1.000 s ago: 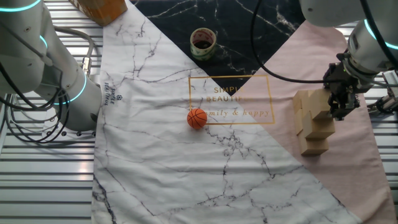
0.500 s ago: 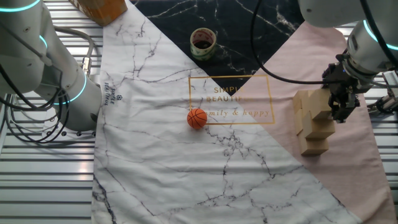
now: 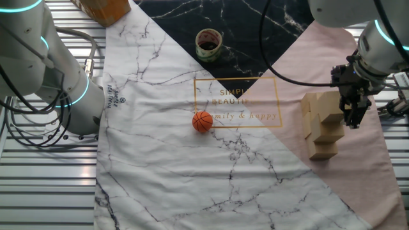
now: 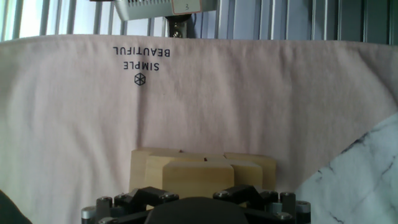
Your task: Stack the blocks into a pyramid shape
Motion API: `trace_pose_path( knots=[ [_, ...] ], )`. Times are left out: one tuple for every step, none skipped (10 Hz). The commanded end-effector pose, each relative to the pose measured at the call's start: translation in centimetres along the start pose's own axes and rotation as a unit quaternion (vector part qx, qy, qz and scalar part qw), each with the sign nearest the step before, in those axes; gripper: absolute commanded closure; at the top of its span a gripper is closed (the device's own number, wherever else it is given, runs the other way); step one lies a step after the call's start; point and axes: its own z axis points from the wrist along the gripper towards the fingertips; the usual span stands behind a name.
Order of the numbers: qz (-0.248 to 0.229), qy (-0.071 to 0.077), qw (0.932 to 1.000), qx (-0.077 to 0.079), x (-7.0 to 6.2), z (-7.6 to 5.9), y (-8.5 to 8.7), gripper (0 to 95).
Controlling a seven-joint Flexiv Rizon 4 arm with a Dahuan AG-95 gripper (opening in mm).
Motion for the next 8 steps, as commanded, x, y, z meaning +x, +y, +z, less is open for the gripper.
trace_pose_path(
  knots=[
    [-0.001,0.000,1.0000,0.002,0.1,-0.3,0.2,0.0],
    [-0.001,-0.001,1.0000,0.002,0.2,-0.4,0.3,0.0],
    [-0.003,-0.001,1.0000,0.002,0.2,-0.6,0.2,0.0],
    [-0.004,-0.001,1.0000,0.002,0.3,-0.8,0.1,0.0],
    [-0.006,-0.001,1.0000,0.002,0.5,-1.0,0.1,0.0],
    [-0.007,0.000,1.0000,0.003,0.6,-1.6,0.0,0.0],
    [-0.007,0.002,1.0000,0.003,0.7,-2.2,0.1,0.0],
    [-0.004,0.003,1.0000,0.004,1.0,-2.8,0.3,0.0]
  ],
)
